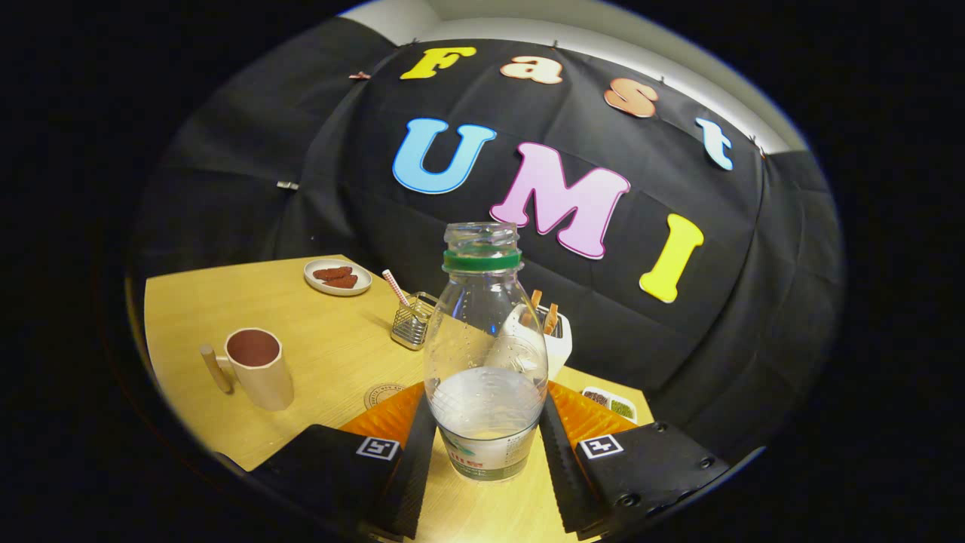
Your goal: Take the bottle from table, then pour the juice into the cup, finally place the bottle on the coaster
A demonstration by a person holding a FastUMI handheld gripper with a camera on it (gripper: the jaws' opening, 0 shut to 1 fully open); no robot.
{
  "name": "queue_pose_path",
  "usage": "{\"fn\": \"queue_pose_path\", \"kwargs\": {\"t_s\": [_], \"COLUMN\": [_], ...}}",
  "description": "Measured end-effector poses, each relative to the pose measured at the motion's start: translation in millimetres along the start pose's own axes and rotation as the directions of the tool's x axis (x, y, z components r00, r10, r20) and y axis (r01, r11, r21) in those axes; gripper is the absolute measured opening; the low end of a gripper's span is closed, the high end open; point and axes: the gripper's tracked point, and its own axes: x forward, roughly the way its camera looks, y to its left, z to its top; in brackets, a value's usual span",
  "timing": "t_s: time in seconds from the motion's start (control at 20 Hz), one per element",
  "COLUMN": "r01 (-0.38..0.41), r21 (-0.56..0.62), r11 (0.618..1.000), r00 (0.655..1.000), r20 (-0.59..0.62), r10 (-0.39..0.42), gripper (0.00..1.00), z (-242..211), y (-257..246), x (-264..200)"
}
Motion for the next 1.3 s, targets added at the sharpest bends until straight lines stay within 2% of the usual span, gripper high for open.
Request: {"fn": "queue_pose_path", "kwargs": {"t_s": [0.1, 0.3, 0.55, 0.7, 1.05, 1.3], "r01": [0.002, -0.013, -0.026, -0.031, -0.043, -0.072], "r21": [-0.102, -0.229, -0.368, -0.457, -0.52, -0.637], "r11": [0.995, 0.973, 0.929, 0.889, 0.853, 0.767], "r00": [1.0, 1.0, 0.999, 0.999, 0.998, 0.997], "r20": [0.001, -0.011, -0.043, -0.042, -0.065, -0.074], "r10": [-0.002, 0.011, 0.011, 0.013, 0.011, 0.032], "gripper": [0.71, 0.71, 0.71, 0.71, 0.71, 0.71], "z": [7.7, 12.0, 10.9, 12.7, 4.4, -8.2], "y": [7.7, 30.2, 57.8, 69.0, 78.0, 89.8], "x": [1.6, 4.0, 12.1, 15.6, 28.7, 32.9]}}
